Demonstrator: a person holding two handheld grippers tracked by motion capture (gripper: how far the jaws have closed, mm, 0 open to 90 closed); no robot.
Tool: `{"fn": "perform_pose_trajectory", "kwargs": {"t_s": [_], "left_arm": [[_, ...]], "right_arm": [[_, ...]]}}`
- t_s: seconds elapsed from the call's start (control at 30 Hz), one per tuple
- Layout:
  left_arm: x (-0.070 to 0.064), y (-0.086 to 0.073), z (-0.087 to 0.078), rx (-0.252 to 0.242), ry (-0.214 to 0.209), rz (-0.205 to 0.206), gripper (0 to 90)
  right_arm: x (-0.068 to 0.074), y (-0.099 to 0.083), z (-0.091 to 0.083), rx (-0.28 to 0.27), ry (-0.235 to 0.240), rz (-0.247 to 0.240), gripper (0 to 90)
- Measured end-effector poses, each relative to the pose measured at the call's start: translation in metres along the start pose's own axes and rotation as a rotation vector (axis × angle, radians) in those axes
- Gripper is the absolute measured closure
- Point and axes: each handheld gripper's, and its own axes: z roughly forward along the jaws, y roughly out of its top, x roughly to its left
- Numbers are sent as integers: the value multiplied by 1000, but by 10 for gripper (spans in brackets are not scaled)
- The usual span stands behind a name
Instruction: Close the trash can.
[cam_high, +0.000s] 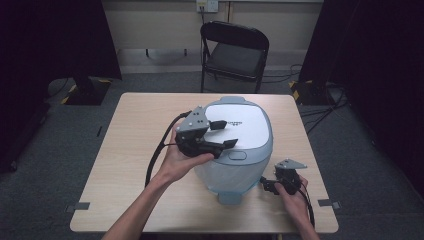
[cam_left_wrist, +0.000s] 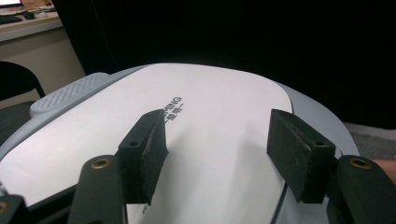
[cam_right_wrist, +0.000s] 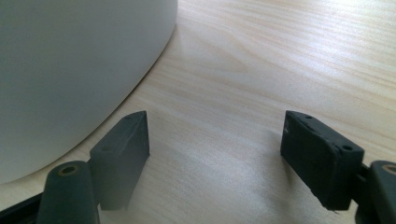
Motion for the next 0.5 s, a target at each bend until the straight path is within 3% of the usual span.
{"fn": "perform_pose_trajectory", "kwargs": {"t_s": [0.07, 0.13, 0.17, 0.2, 0.43, 0.5], "left_arm": [[7, -3, -9, -24, 1, -77, 327], [11, -5, -13, -24, 19, -80, 327], [15, -10, -23, -17, 92, -57, 323], [18, -12, -28, -22, 107, -67, 315], [38, -30, -60, -31, 188, -113, 281], [43, -34, -67, -32, 193, -132, 275]], "right_arm": [[0, 0, 0, 0, 0, 0, 227], [0, 0, 0, 0, 0, 0, 226], [0, 0, 0, 0, 0, 0, 227], [0, 0, 0, 0, 0, 0, 227], [0, 0, 0, 0, -1, 0, 226], [0, 0, 0, 0, -1, 0, 226]]}}
